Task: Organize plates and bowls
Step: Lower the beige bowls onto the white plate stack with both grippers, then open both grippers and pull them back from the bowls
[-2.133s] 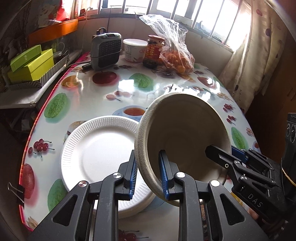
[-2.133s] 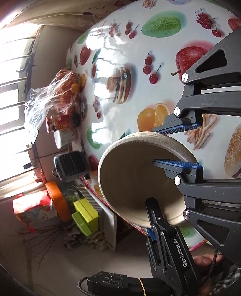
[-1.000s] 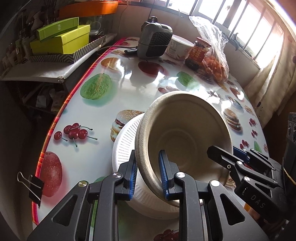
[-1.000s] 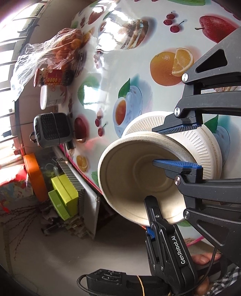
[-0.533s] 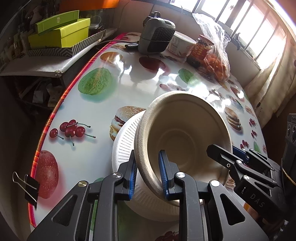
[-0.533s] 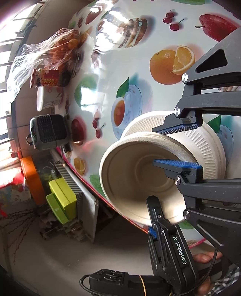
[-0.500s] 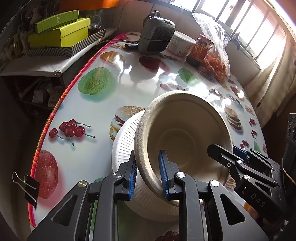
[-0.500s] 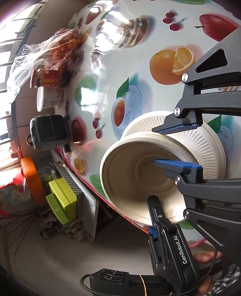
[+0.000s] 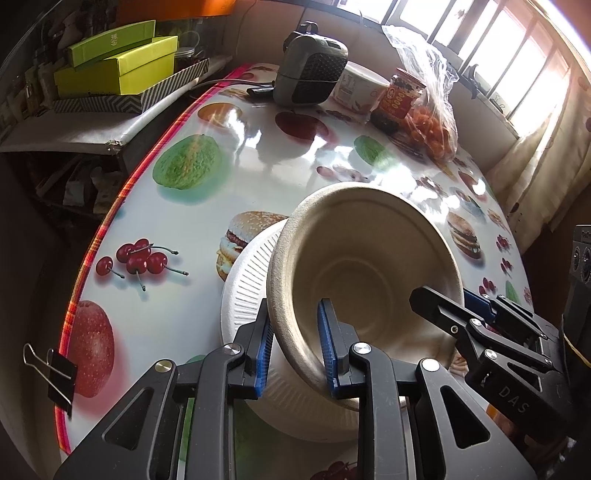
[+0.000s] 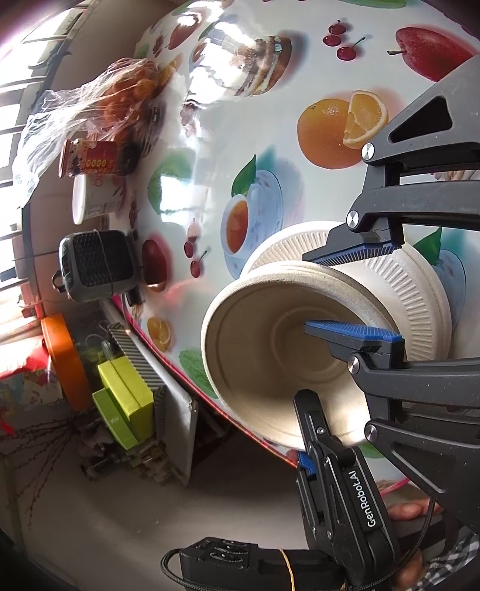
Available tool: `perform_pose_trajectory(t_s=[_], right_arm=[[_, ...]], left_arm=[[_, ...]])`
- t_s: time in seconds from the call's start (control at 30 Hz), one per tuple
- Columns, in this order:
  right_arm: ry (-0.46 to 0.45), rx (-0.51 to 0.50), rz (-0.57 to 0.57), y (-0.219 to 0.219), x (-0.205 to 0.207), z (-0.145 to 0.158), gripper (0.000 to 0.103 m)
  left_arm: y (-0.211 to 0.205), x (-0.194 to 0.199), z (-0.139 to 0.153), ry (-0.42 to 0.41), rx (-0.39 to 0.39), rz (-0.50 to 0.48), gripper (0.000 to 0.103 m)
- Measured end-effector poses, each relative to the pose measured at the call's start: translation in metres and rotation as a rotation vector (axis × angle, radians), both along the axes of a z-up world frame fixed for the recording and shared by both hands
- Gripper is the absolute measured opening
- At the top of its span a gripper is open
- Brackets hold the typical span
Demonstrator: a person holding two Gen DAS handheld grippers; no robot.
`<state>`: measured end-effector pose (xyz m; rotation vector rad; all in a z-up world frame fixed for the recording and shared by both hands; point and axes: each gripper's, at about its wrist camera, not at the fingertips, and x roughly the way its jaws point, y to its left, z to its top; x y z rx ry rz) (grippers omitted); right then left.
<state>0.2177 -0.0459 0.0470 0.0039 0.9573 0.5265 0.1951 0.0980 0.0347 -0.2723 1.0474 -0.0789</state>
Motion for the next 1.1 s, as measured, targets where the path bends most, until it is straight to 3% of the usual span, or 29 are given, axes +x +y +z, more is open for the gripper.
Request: perform_pose_trajectory(t_s=[0.1, 0.3, 0.4, 0.87, 1.1], right_arm=[[-0.008, 0.005, -0.001, 0.000, -0.001, 0.001, 0.035], [-0.014, 0.012, -0.005, -0.002, 0.000, 0.003, 0.039], [-0.018, 0.014, -0.005, -0.002, -0.001, 0.003, 0.040], [-0.070, 0.021, -0.023, -0.007, -0.017, 0.012, 0.047], [-0.112, 0.025, -0.044, -0.015, -0.033, 0.019, 0.047]], left_arm=[[0.000, 0.000, 0.001, -0.006, 0.000, 0.000, 0.035], [-0.001, 0.000, 0.003, -0.011, 0.006, 0.002, 0.037], [-0.001, -0.001, 0.003, -0.013, 0.005, 0.004, 0.044], [-0.002, -0.015, 0.017, -0.069, 0.046, 0.019, 0.045], [-0.003, -0.035, 0.030, -0.135, 0.117, 0.058, 0.045]])
